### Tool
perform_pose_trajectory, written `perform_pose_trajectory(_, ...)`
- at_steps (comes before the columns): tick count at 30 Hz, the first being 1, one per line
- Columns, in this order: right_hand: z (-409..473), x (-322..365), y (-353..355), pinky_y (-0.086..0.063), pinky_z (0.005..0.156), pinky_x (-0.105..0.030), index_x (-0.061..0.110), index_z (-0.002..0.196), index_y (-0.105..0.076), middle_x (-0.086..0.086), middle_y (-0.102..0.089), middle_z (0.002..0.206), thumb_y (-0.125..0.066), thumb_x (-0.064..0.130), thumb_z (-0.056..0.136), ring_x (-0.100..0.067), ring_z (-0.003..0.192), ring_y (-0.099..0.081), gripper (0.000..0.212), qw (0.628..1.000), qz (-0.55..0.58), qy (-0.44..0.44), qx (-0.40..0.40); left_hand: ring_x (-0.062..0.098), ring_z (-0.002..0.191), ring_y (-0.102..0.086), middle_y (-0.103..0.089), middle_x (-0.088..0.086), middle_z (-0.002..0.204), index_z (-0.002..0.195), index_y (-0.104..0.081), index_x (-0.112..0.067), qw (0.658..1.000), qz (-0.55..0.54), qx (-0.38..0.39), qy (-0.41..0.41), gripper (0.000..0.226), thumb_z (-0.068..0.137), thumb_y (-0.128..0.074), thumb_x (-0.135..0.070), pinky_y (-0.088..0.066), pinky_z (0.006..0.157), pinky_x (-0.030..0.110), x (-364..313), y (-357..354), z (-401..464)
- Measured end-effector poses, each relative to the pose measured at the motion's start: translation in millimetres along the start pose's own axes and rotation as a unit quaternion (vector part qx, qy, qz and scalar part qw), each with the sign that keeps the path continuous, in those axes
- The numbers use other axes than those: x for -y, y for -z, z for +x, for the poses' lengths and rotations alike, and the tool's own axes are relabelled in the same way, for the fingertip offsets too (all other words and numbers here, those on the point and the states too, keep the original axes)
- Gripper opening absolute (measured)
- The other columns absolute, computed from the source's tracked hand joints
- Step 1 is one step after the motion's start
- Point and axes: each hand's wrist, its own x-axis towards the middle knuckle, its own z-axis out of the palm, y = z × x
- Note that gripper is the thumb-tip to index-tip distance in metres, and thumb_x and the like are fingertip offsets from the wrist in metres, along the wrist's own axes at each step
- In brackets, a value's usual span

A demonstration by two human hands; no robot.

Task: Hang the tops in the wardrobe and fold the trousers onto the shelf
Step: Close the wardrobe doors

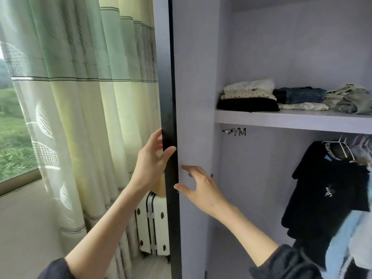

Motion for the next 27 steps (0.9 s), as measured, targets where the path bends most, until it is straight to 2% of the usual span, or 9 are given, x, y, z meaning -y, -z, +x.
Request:
perform_pose_trajectory(4,-5,-3,4,-0.039,0.098,-0.02,0.025,0.138,-0.042,0.01,-0.045,0.138,-0.06,0.04,0.09,-0.003,0.119,-0.049,0.054,0.999,0.031,-0.033,-0.014,0.01,0.101,-0.061,-0.063,-0.007,0.106,0.136,-0.044,-0.021,0.999,-0.022,0.022,-0.026,0.053,0.087,-0.065,-0.019,-0.047,0.09,0.027,3,-3,5)
perform_pose_trajectory(6,-10,-7,13,-0.04,0.092,-0.017,0.025,0.135,-0.045,0.013,-0.049,0.133,-0.061,0.038,0.089,0.001,0.113,-0.051,0.051,0.997,0.055,-0.058,-0.023,0.006,0.101,-0.063,-0.066,-0.006,0.107,0.13,-0.047,-0.034,0.996,-0.046,0.057,-0.058,0.05,0.087,-0.066,-0.017,-0.05,0.092,0.028,2,-8,7)
perform_pose_trajectory(9,-23,-18,35,-0.043,0.083,-0.013,0.032,0.122,-0.055,0.02,-0.057,0.12,-0.065,0.034,0.087,0.007,0.102,-0.058,0.037,0.988,0.108,-0.099,-0.043,-0.009,0.098,-0.06,-0.063,-0.02,0.103,0.117,-0.04,-0.05,0.987,-0.064,0.113,-0.097,0.055,0.086,-0.066,-0.013,-0.045,0.091,0.011,-8,-26,4)
perform_pose_trajectory(13,-46,-36,73,-0.045,0.079,-0.008,0.05,0.101,-0.055,0.031,-0.063,0.099,-0.063,0.029,0.088,0.009,0.094,-0.061,0.026,0.982,0.112,-0.145,-0.05,-0.007,0.106,-0.056,-0.057,-0.011,0.121,0.128,-0.041,-0.04,0.969,-0.08,0.181,-0.147,0.054,0.087,-0.065,-0.014,-0.043,0.094,0.012,-25,-68,6)
perform_pose_trajectory(16,-63,-60,106,-0.051,0.086,-0.022,0.039,0.099,-0.064,0.015,-0.07,0.098,-0.067,0.025,0.085,-0.004,0.093,-0.065,0.02,0.975,0.098,-0.172,-0.099,0.001,0.121,-0.048,-0.043,-0.01,0.142,0.136,-0.04,-0.036,0.96,-0.06,0.203,-0.182,0.055,0.088,-0.064,-0.022,-0.04,0.103,0.021,-40,-112,10)
perform_pose_trajectory(19,-77,-87,134,-0.051,0.084,-0.028,0.025,0.094,-0.067,0.006,-0.069,0.088,-0.072,0.026,0.081,-0.011,0.086,-0.065,0.013,0.959,0.088,-0.211,-0.166,0.005,0.135,-0.032,-0.027,-0.009,0.151,0.136,-0.025,-0.045,0.95,-0.038,0.217,-0.22,0.06,0.091,-0.06,-0.026,-0.027,0.103,0.013,-50,-157,11)
perform_pose_trajectory(22,-85,-121,158,-0.052,0.084,-0.034,0.019,0.09,-0.065,0.001,-0.068,0.081,-0.07,0.023,0.084,-0.016,0.081,-0.066,0.009,0.938,0.094,-0.24,-0.231,0.012,0.144,-0.017,-0.01,-0.007,0.158,0.147,-0.02,-0.034,0.935,0.012,0.244,-0.256,0.057,0.097,-0.048,-0.026,-0.021,0.11,0.02,-54,-206,18)
perform_pose_trajectory(24,-85,-145,172,-0.051,0.083,-0.03,0.017,0.094,-0.065,0.001,-0.068,0.085,-0.067,0.02,0.086,-0.015,0.085,-0.066,0.009,0.926,0.096,-0.251,-0.263,0.017,0.147,-0.002,0.004,-0.006,0.158,0.15,-0.012,-0.025,0.923,0.07,0.268,-0.269,0.054,0.101,-0.036,-0.025,-0.013,0.117,0.031,-55,-239,28)
perform_pose_trajectory(27,-77,-174,190,-0.043,0.079,-0.012,0.015,0.113,-0.063,0.004,-0.066,0.101,-0.063,0.02,0.089,-0.008,0.096,-0.061,0.024,0.92,0.079,-0.257,-0.285,0.018,0.146,0.011,0.021,-0.008,0.156,0.151,0.006,-0.024,0.897,0.195,0.289,-0.272,0.056,0.103,-0.025,-0.022,-0.006,0.119,0.04,-54,-283,46)
